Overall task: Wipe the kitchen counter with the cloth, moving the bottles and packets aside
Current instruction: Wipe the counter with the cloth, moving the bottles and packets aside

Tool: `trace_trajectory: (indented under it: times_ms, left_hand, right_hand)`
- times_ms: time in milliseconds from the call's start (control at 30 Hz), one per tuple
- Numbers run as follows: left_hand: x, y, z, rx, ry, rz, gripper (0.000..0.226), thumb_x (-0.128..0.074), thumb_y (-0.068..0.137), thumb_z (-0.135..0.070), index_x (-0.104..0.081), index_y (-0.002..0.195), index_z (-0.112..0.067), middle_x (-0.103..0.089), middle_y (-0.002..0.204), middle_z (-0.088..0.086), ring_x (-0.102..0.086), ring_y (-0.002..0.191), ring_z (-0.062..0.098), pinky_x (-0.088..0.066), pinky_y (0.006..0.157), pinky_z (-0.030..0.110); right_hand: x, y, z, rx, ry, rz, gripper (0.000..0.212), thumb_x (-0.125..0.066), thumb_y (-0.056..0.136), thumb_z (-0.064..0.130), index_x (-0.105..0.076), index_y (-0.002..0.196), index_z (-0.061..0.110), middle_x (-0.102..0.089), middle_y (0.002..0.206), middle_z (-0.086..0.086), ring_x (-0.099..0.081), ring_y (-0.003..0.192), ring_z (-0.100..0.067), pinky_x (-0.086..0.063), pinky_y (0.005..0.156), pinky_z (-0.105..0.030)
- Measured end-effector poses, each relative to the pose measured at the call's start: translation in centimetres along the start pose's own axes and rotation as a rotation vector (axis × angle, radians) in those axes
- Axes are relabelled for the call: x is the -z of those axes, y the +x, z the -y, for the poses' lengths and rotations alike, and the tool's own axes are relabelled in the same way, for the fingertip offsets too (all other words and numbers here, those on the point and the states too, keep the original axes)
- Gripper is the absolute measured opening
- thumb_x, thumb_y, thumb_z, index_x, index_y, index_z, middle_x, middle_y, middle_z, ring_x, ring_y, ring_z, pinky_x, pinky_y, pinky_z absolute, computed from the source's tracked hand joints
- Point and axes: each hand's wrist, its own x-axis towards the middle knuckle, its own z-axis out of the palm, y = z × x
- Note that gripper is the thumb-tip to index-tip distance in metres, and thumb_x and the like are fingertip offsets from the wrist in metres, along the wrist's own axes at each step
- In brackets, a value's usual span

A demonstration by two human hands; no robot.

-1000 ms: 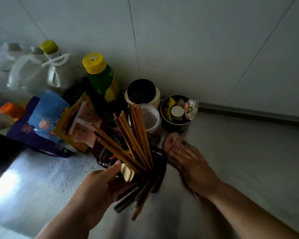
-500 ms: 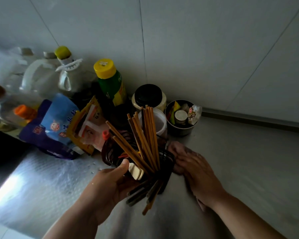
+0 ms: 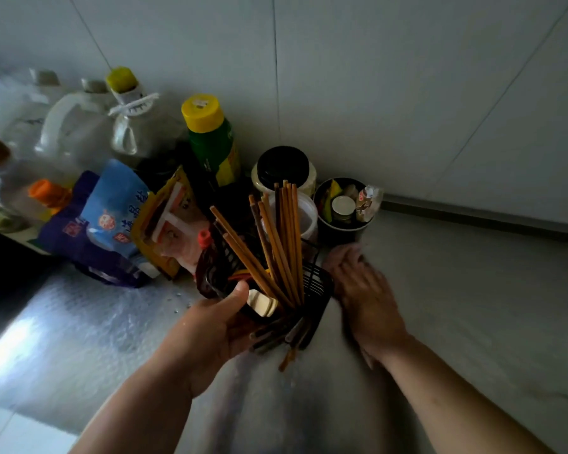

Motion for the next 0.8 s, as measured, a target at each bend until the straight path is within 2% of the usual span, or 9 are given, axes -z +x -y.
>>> trace_trajectory:
  times_ms: [67, 100, 167, 233, 300, 400, 533, 700, 800]
  left_hand:
    - [-0.1, -0.1, 0.0, 0.0, 0.009, 0.004, 0.037, -0.051, 0.092, -0.034, -0.063, 0.107, -0.002, -0.076, 0.074, 0.007, -0.068, 0.086, 0.025, -0.051, 0.085, 0.037]
    - [-0.2, -0.2, -0.1, 0.001, 0.009, 0.007, 0.037, -0.05, 0.092, -0.034, -0.063, 0.106, -0.002, -0.077, 0.075, 0.007, -0.069, 0.085, 0.025, -0.052, 0.084, 0.037]
    - [-0.4, -0.4, -0.2, -0.003, 0.001, 0.025, 0.034, -0.048, 0.094, -0.03, -0.063, 0.106, -0.001, -0.077, 0.077, 0.01, -0.073, 0.074, 0.021, -0.058, 0.07, 0.034]
    - [-0.6, -0.6, -0.4, 0.011, -0.023, 0.036, 0.03, -0.046, 0.096, -0.025, -0.062, 0.104, 0.0, -0.076, 0.072, 0.011, -0.073, 0.063, 0.018, -0.057, 0.051, 0.026]
    - [-1.0, -0.8, -0.6, 0.024, -0.041, 0.019, 0.025, -0.045, 0.097, -0.018, -0.062, 0.099, 0.001, -0.074, 0.064, 0.011, -0.071, 0.054, 0.017, -0.052, 0.043, 0.021]
    - [-1.7, -1.1, -0.5, 0.039, -0.027, -0.003, 0.024, -0.046, 0.096, -0.013, -0.063, 0.101, 0.004, -0.075, 0.069, 0.014, -0.072, 0.056, 0.019, -0.053, 0.043, 0.022]
    - [-4.0, -1.3, 0.8, 0.077, 0.021, 0.032, 0.027, -0.045, 0.097, -0.013, -0.065, 0.104, 0.004, -0.075, 0.072, 0.014, -0.071, 0.055, 0.016, -0.051, 0.041, 0.02]
    - [-7.6, -0.9, 1.6, 0.119, 0.028, 0.092, 0.029, -0.045, 0.096, -0.012, -0.064, 0.107, 0.008, -0.075, 0.084, 0.02, -0.072, 0.064, 0.022, -0.055, 0.048, 0.024]
    - [-9.7, -0.8, 1.4, 0.117, 0.042, 0.107, 0.029, -0.045, 0.096, -0.011, -0.063, 0.108, 0.008, -0.073, 0.094, 0.023, -0.072, 0.07, 0.025, -0.056, 0.05, 0.026]
  right_hand:
    - [0.4, -2.1, 0.0, 0.089, 0.105, 0.07, 0.053, -0.029, 0.102, 0.027, -0.011, 0.147, 0.049, 0.0, 0.155, 0.028, 0.005, 0.144, 0.002, 0.001, 0.116, -0.025]
    - [0.6, -3.1, -0.5, 0.108, 0.144, 0.102, 0.049, -0.028, 0.101, 0.031, -0.017, 0.144, 0.051, -0.003, 0.153, 0.031, 0.005, 0.143, 0.006, 0.005, 0.115, -0.02]
    - [0.9, -5.0, -2.0, 0.122, 0.172, 0.081, 0.044, -0.029, 0.096, 0.035, -0.035, 0.139, 0.044, -0.023, 0.149, 0.026, -0.008, 0.143, 0.005, 0.006, 0.114, -0.013]
    - [1.1, -6.0, -3.9, 0.064, 0.154, 0.024, 0.048, -0.029, 0.092, 0.035, -0.049, 0.135, 0.034, -0.035, 0.145, 0.019, -0.015, 0.139, 0.004, 0.005, 0.114, -0.012]
    - [1.9, -6.4, -5.7, -0.083, 0.108, -0.021, 0.055, -0.022, 0.09, 0.039, -0.045, 0.139, 0.032, -0.033, 0.148, 0.017, -0.015, 0.14, 0.002, 0.004, 0.115, -0.015]
    - [2.8, -6.1, -7.9, -0.246, 0.044, -0.104, 0.06, -0.019, 0.089, 0.041, -0.039, 0.144, 0.026, -0.032, 0.154, 0.005, -0.021, 0.144, -0.013, -0.008, 0.118, -0.031]
    - [3.1, -5.2, -9.7, -0.254, 0.028, -0.078, 0.058, -0.022, 0.092, 0.038, -0.04, 0.143, 0.02, -0.035, 0.153, -0.003, -0.029, 0.142, -0.025, -0.024, 0.116, -0.048]
    - [3.6, -5.7, -10.8, -0.256, 0.022, -0.042, 0.055, -0.029, 0.093, 0.029, -0.032, 0.147, 0.022, -0.029, 0.156, -0.001, -0.02, 0.145, -0.021, -0.019, 0.118, -0.045]
    - [3.8, -6.8, -11.8, -0.441, -0.057, -0.075, 0.069, -0.048, 0.086, 0.013, -0.024, 0.15, 0.02, -0.022, 0.158, -0.003, -0.014, 0.147, -0.023, -0.014, 0.12, -0.044]
